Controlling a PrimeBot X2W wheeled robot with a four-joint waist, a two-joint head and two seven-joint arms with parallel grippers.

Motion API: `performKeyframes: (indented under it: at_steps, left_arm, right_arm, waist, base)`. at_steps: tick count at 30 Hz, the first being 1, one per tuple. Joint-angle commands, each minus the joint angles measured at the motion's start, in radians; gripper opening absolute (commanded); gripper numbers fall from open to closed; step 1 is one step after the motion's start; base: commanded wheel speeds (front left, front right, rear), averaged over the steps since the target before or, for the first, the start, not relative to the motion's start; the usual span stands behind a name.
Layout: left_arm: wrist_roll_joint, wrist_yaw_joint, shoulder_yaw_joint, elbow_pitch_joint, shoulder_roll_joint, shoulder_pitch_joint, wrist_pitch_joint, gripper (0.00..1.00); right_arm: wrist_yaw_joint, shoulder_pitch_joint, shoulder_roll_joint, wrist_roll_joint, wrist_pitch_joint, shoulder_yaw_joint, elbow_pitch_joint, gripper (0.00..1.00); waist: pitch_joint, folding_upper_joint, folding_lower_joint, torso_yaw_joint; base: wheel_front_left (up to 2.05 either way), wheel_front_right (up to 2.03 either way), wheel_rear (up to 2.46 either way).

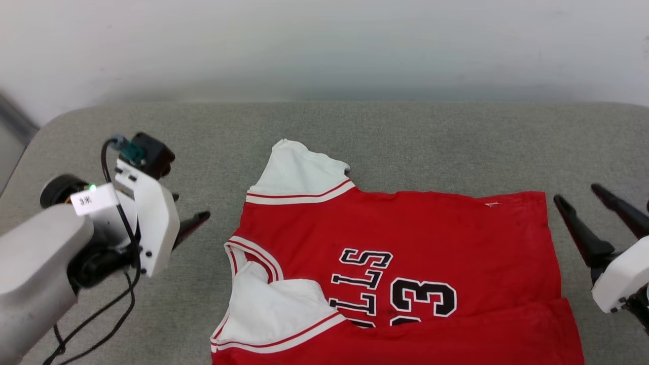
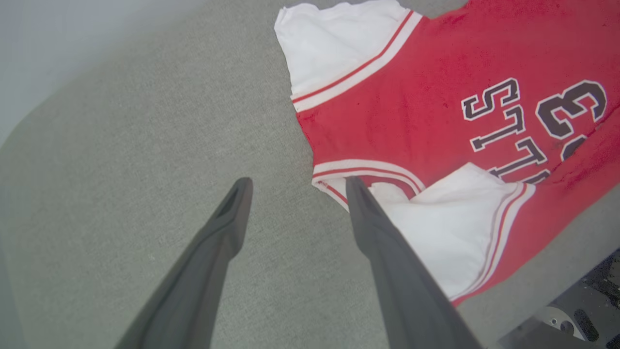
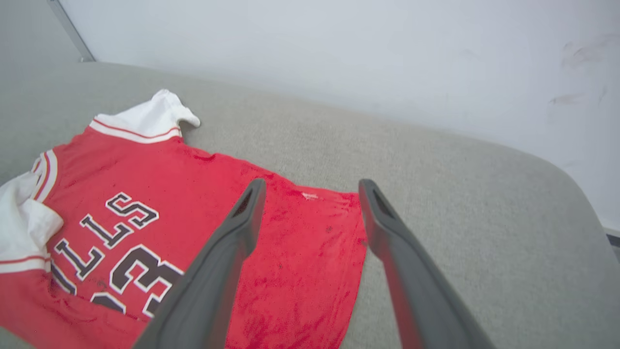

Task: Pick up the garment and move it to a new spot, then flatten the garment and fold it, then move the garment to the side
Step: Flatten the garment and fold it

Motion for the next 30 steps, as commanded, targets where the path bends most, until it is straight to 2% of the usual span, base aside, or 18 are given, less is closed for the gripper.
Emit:
performKeyframes:
  at_steps: [1, 8, 11, 15, 23, 30]
  left_arm:
    - [0.010, 0.005, 0.015, 0.009, -0.016, -0.034, -0.013, 1.00]
    - [0.047, 0.024, 0.076, 0.110, -0.098, -0.214, -0.015, 1.00]
    - [0.016, 0.014, 0.098, 0.180, -0.137, -0.285, 0.032, 1.00]
    - [-0.004, 0.002, 0.120, 0.262, -0.166, -0.407, 0.114, 1.00]
    - [-0.008, -0.012, 0.080, 0.382, -0.206, -0.569, 0.350, 1.00]
    - [0.016, -0.007, 0.030, 0.465, -0.228, -0.573, 0.434, 1.00]
  right_arm:
    - [0.000, 0.006, 0.042, -0.034, -0.029, -0.039, -0.025, 1.00]
    - [0.000, 0.057, 0.231, -0.230, -0.148, -0.194, -0.192, 1.00]
    - [0.000, 0.075, 0.298, -0.280, -0.171, -0.224, -0.244, 1.00]
    - [0.000, 0.075, 0.351, -0.319, -0.176, -0.226, -0.298, 1.00]
    - [0.000, 0.006, 0.373, -0.332, -0.202, -0.197, -0.339, 1.00]
    - [0.000, -0.040, 0.373, -0.335, -0.216, -0.175, -0.332, 1.00]
  waist:
    - [0.023, 0.0000, 0.0000, -0.007]
    - [0.132, 0.0000, 0.0000, -0.049]
    - [0.192, 0.0000, 0.0000, -0.077]
    - [0.278, 0.0000, 0.0000, -0.119]
    - [0.410, 0.0000, 0.0000, -0.187]
    - [0.457, 0.0000, 0.0000, -0.219]
  base:
    - [0.00, 0.00, 0.00]
    - [0.00, 0.00, 0.00]
    - [0.00, 0.00, 0.00]
    - [0.00, 0.00, 0.00]
    - [0.00, 0.00, 0.00]
    - [0.00, 0.00, 0.00]
